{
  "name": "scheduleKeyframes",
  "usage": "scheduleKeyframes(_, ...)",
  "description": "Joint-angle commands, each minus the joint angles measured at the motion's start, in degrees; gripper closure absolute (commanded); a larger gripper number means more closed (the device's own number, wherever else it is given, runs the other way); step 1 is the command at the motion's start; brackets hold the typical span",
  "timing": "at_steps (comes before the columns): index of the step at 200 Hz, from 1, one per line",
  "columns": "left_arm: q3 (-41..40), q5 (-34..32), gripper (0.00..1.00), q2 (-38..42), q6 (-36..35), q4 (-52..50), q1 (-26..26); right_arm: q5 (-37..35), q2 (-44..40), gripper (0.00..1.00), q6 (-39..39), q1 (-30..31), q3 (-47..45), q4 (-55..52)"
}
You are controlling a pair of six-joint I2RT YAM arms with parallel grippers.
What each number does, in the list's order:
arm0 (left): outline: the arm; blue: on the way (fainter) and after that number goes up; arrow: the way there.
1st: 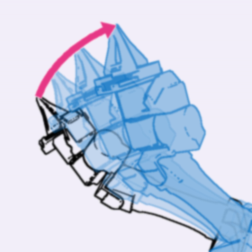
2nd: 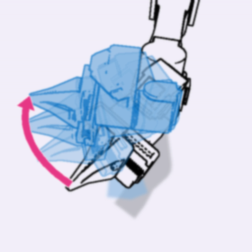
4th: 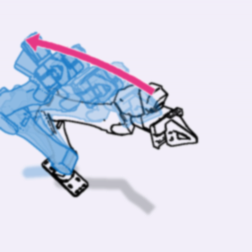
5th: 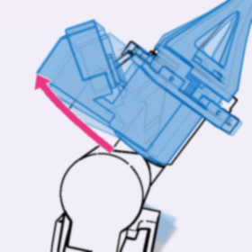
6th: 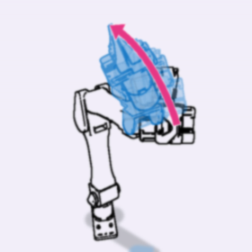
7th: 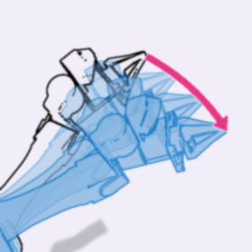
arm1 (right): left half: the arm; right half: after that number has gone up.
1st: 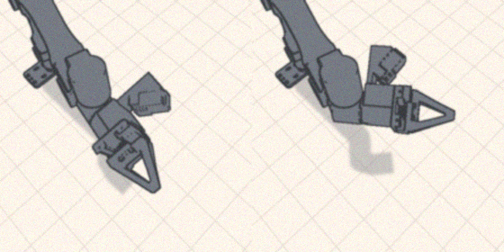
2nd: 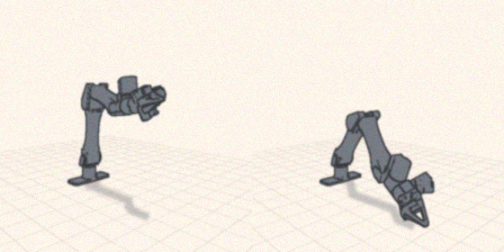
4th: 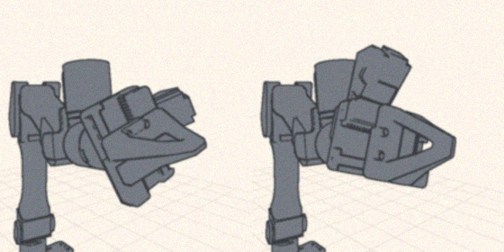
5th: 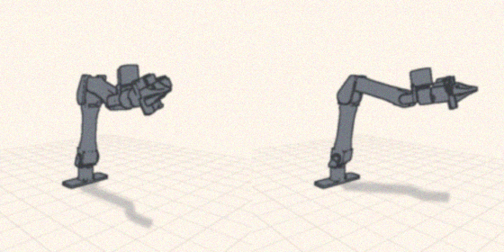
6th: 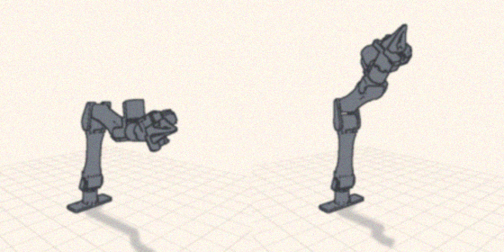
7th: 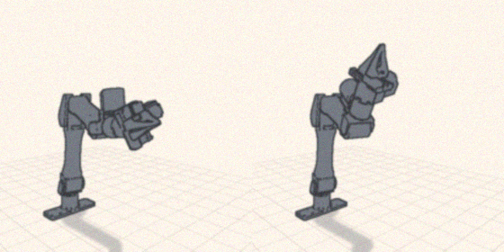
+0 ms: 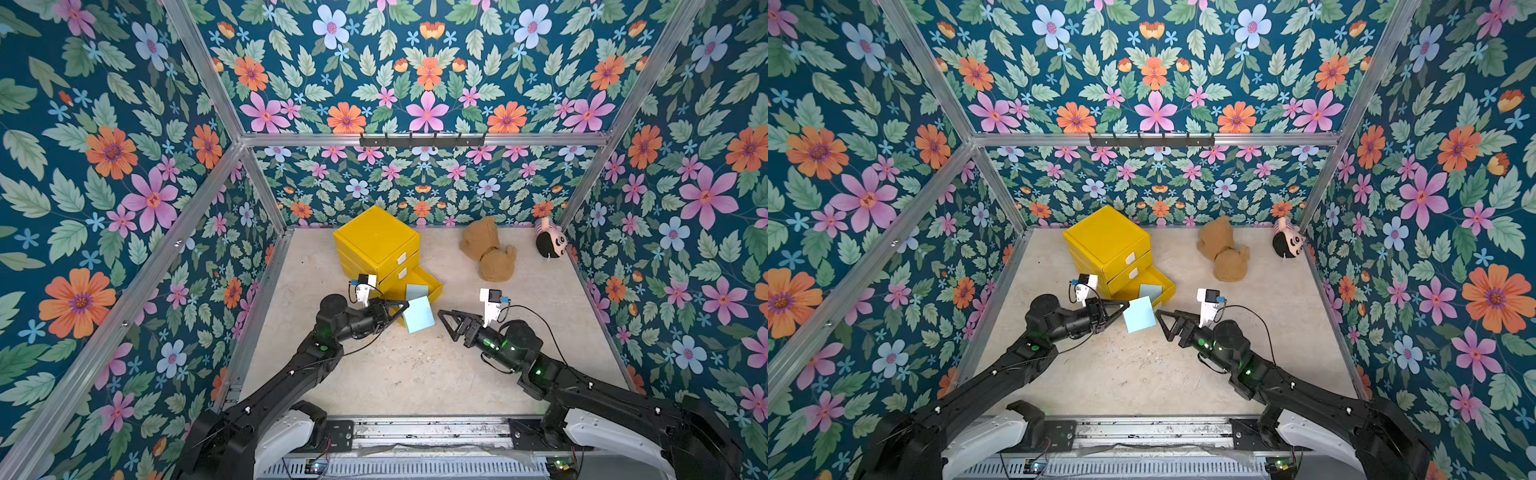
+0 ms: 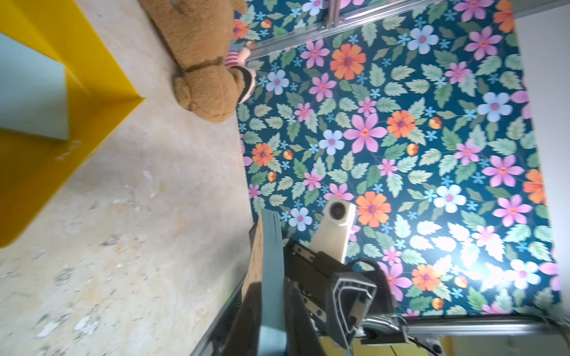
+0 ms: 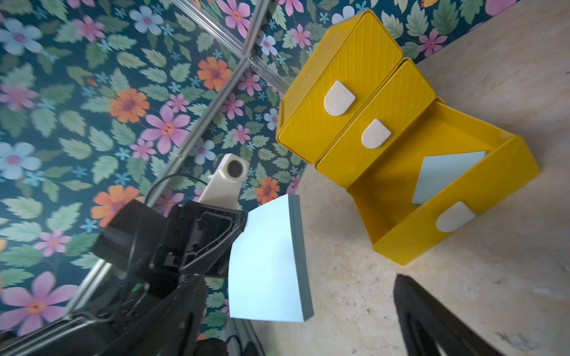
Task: Please put the sticky notes in the drawer by color
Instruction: Pick up the sticky notes from the center of the board.
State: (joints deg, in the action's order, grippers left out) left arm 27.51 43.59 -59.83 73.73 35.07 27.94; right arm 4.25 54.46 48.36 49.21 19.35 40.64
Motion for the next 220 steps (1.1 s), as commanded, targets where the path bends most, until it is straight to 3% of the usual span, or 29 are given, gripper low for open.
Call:
scheduleKeyframes(1,2.2,2.3,1.0,-1.5,5.7,11.4,0.1,9.0,-0.8,0.01,9.2,-2.4,-1.2,13.1)
scheduleKeyframes(30,5.3,1.2,1.0,-2.3,8.2,13.9,1.5,12.6,2.6,0.02,14.0,-3.7,-1.9,22.0)
scheduleKeyframes(80,6.4,0.2,1.0,-4.9,9.1,17.0,3.8,17.2,13.4,0.23,21.3,-3.7,-1.6,43.1)
scheduleKeyframes(99,5.7,0.0,1.0,-5.4,9.2,17.5,3.9,17.9,15.5,0.31,22.3,-3.6,-0.8,45.9)
scheduleKeyframes(177,4.8,0.7,1.0,-5.0,8.1,16.6,3.9,16.3,14.0,0.68,19.2,-3.7,0.9,36.3)
scheduleKeyframes(220,5.1,0.6,1.0,-4.7,6.2,14.1,3.9,14.3,13.0,0.93,17.2,-3.7,0.9,30.7)
